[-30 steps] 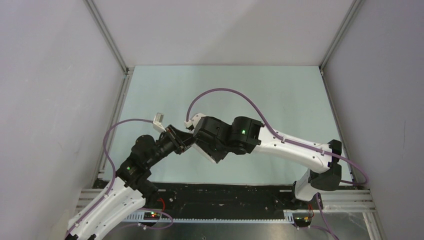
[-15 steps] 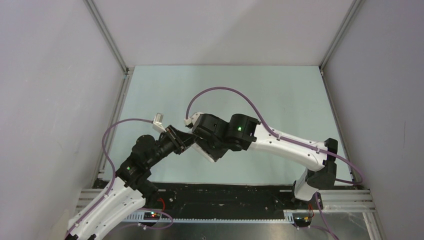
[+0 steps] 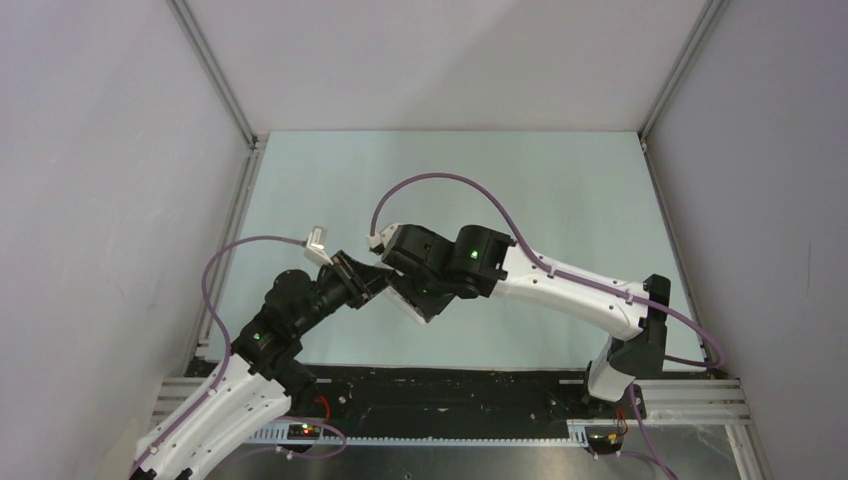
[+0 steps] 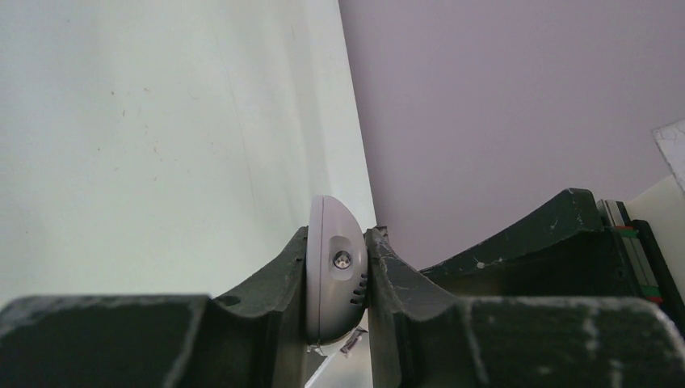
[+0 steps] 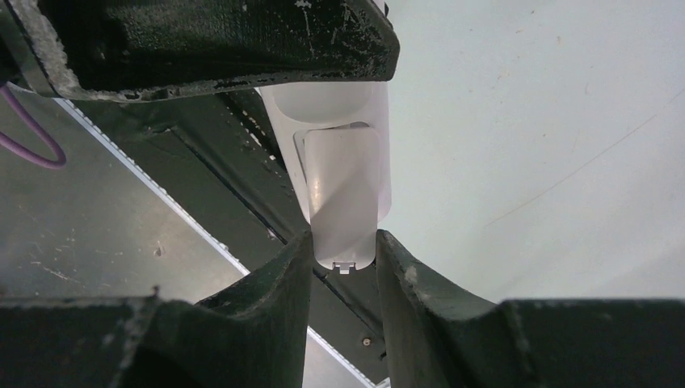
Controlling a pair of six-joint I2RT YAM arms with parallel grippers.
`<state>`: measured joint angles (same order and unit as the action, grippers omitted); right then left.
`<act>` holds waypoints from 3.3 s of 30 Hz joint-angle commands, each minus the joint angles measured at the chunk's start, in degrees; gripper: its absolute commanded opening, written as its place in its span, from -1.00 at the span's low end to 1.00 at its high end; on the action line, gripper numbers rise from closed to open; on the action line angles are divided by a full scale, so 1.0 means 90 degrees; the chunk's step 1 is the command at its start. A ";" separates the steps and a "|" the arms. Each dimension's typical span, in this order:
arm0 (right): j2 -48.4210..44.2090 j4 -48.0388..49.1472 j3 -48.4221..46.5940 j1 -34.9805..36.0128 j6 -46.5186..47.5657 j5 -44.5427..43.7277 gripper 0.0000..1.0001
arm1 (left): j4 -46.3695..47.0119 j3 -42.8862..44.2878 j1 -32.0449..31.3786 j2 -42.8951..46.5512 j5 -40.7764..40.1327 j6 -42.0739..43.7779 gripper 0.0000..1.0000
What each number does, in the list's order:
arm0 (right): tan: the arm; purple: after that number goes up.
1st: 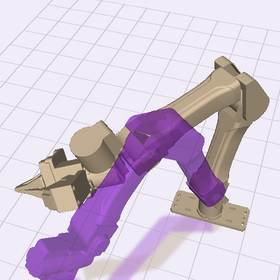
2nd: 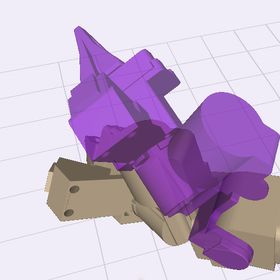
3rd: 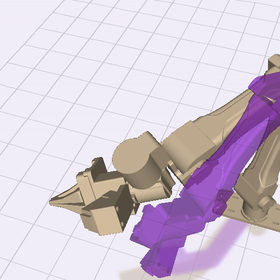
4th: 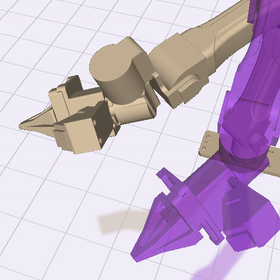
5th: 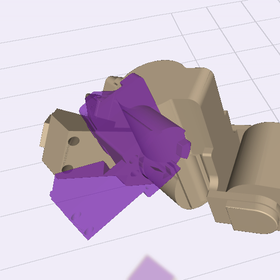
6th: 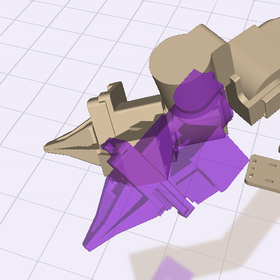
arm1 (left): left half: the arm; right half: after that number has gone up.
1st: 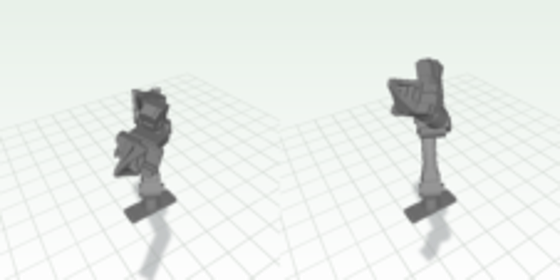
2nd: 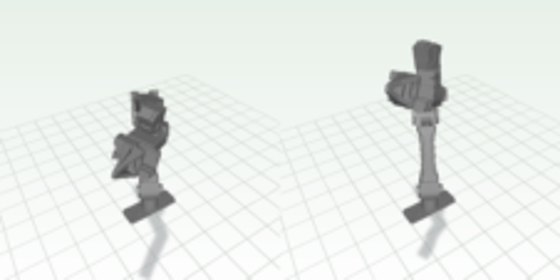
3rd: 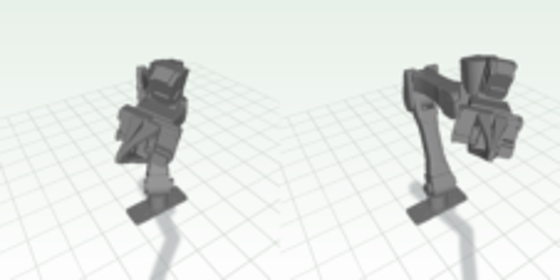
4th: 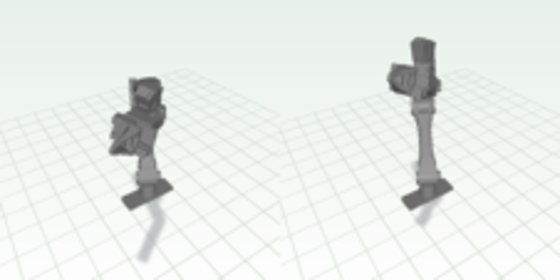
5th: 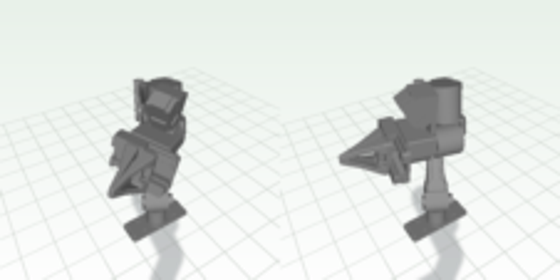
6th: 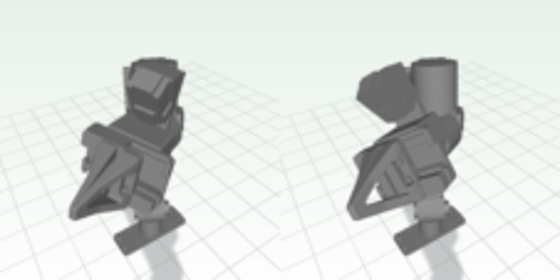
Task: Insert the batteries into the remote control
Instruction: Load the battery cover into the remote control.
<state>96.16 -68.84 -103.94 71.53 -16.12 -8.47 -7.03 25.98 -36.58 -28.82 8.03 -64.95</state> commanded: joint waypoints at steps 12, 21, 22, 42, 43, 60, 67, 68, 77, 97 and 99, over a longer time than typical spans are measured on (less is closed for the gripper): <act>0.0084 0.0410 -0.0236 -0.0193 -0.0211 0.0165 -0.24 | 0.0126 0.0208 -0.0055 0.0076 -0.0068 0.0203 -1.00; 0.0217 0.0466 -0.0324 -0.0071 -0.0023 0.0365 -0.24 | 0.0123 0.0180 -0.0053 0.0058 -0.0035 0.0174 -0.99; 0.0230 0.0443 -0.0335 -0.0059 -0.0009 0.0365 -0.24 | 0.0123 0.0180 -0.0053 0.0053 -0.0041 0.0168 -1.00; 0.0208 0.0383 -0.0368 0.0029 0.0172 -0.0291 -0.23 | 0.0128 0.0239 -0.0055 0.0109 0.0155 -0.0058 -0.97; 0.0200 0.0390 -0.0371 0.0030 0.0183 -0.0322 -0.23 | 0.0127 0.0239 -0.0051 0.0114 0.0185 -0.0073 -0.97; 0.0239 0.0438 -0.0529 0.0026 0.0388 -0.0386 -0.18 | 0.0324 0.0146 -0.0056 0.0140 0.0365 -0.0493 -0.96; 0.0203 0.0441 -0.0521 0.0031 0.0438 -0.0423 -0.18 | 0.0447 0.0091 -0.0049 0.0196 0.0460 -0.0803 -0.94; 0.0199 0.0442 -0.0521 0.0031 0.0444 -0.0420 -0.17 | 0.0465 0.0067 -0.0053 0.0200 0.0457 -0.0863 -0.93; 0.0179 0.0538 -0.0558 0.0030 0.0482 -0.0504 -0.12 | 0.0556 -0.0045 -0.0054 0.0252 0.0449 -0.1150 -0.92; 0.0254 0.0915 -0.0739 0.0038 0.0513 -0.0353 0.25 | 0.0644 -0.0197 -0.0054 0.0274 0.0360 -0.1241 -0.92; 0.0248 0.0940 -0.0787 0.0039 0.0513 -0.0428 0.29 | 0.0644 -0.0211 -0.0048 0.0281 0.0348 -0.1248 -0.92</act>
<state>98.80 -62.85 -107.96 71.79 -12.12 -11.14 -4.62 24.29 -36.62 -26.98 10.31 -75.07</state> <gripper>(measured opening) 0.629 0.298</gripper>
